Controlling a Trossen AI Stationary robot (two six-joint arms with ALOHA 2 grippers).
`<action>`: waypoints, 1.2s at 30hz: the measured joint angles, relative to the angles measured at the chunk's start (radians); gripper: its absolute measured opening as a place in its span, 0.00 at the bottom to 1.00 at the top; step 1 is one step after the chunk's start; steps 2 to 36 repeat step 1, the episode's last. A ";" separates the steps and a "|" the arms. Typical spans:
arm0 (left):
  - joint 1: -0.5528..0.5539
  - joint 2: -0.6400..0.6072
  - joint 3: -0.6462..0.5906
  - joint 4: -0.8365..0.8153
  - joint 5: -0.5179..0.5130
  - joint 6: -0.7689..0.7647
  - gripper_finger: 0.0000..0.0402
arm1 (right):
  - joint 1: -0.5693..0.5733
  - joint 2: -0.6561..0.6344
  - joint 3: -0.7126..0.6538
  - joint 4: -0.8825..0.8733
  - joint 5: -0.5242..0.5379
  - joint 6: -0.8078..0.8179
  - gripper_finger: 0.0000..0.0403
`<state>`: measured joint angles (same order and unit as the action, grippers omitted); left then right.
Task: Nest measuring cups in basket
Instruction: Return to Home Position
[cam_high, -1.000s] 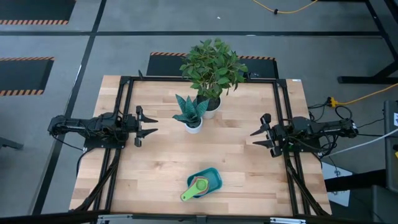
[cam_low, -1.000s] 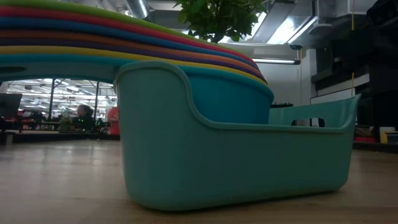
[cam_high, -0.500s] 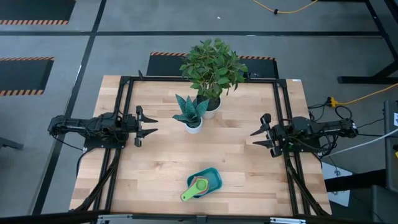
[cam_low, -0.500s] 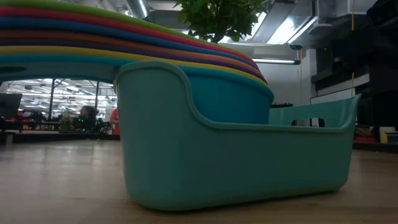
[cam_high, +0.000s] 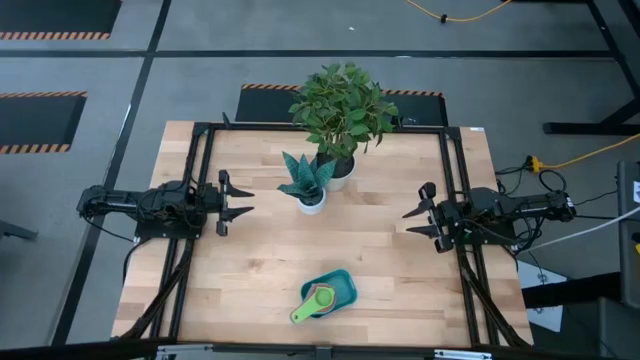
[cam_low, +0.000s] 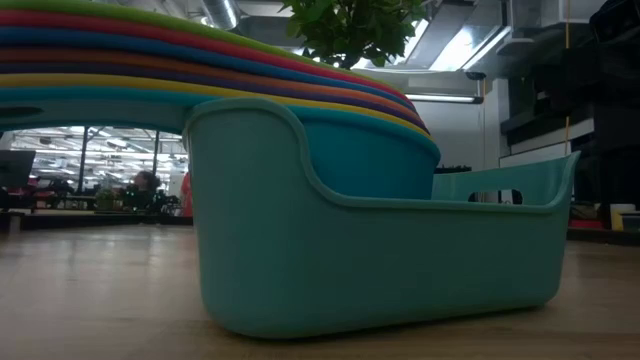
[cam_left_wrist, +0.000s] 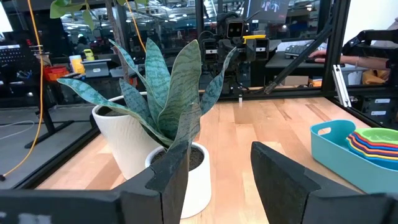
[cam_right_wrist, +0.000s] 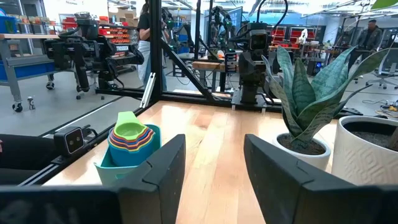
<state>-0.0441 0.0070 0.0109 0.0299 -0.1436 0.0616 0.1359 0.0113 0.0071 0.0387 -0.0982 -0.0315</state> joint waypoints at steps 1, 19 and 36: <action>0.000 0.000 0.000 0.000 0.000 0.000 0.41 | 0.000 0.000 0.000 0.000 0.000 0.000 0.42; 0.000 0.000 0.000 0.000 0.000 0.000 0.41 | 0.000 0.000 0.000 0.000 0.000 0.000 0.42; 0.000 0.000 0.000 0.000 0.000 0.000 0.41 | 0.000 0.000 0.000 0.000 0.000 0.000 0.42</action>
